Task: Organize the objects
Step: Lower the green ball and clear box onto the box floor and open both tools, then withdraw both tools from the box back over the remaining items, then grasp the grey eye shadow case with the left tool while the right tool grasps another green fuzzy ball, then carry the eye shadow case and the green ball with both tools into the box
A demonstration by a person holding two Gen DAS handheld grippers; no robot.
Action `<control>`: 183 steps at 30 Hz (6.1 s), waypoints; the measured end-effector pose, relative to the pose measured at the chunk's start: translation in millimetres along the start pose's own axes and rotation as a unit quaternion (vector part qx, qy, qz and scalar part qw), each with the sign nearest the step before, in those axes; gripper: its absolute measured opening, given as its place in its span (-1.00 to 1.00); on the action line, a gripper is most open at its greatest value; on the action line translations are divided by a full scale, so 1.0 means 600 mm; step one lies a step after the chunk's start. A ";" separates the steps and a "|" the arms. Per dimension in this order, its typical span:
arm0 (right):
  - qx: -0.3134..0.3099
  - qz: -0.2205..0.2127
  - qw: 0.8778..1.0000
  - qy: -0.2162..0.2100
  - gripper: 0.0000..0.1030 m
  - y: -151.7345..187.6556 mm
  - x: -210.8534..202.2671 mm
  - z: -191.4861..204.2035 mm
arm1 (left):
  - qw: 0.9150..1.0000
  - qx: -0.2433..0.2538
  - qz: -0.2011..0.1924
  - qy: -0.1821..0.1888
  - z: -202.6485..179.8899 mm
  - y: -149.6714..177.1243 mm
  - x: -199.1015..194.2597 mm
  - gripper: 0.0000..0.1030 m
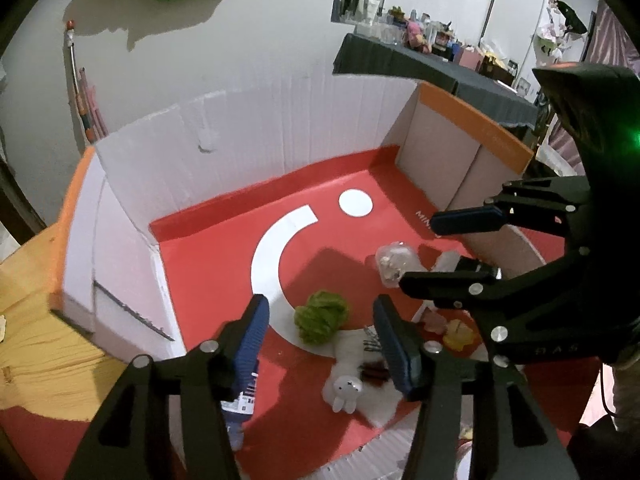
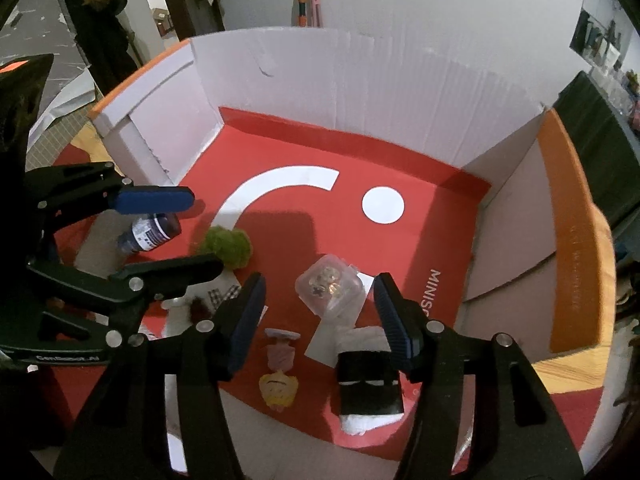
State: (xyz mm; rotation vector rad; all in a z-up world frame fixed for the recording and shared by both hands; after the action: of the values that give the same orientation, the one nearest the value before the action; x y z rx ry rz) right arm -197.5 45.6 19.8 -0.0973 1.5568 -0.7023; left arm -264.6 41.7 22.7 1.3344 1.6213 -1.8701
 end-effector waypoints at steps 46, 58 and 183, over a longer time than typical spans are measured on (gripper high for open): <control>0.031 -0.206 0.977 0.055 0.67 0.111 -0.210 0.119 | 0.982 -0.038 -0.178 -0.048 -0.071 0.112 -0.232 0.79; 0.046 -0.223 0.970 0.081 0.80 0.187 -0.193 0.133 | 0.983 -0.063 -0.166 -0.058 -0.089 0.189 -0.203 0.93; 0.004 -0.102 0.991 0.086 -0.43 -0.034 -0.042 0.050 | 0.997 -0.038 -0.050 -0.049 -0.011 -0.009 -0.056 0.18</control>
State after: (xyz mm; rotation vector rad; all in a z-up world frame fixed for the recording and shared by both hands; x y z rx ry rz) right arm -173.5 30.1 53.2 -0.1963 1.7251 -0.8955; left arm -248.9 38.9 53.3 1.1325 1.7190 -1.8790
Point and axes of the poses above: each gripper's, at about its wrist camera, not at the fingertips, and x roughly the way its jaws point, z to its left, y to its underside, the point moved 6 cm from there along x, roughly the way its jaws point, and after that the axes turned 1 degree about x, right-handed, at the moved point
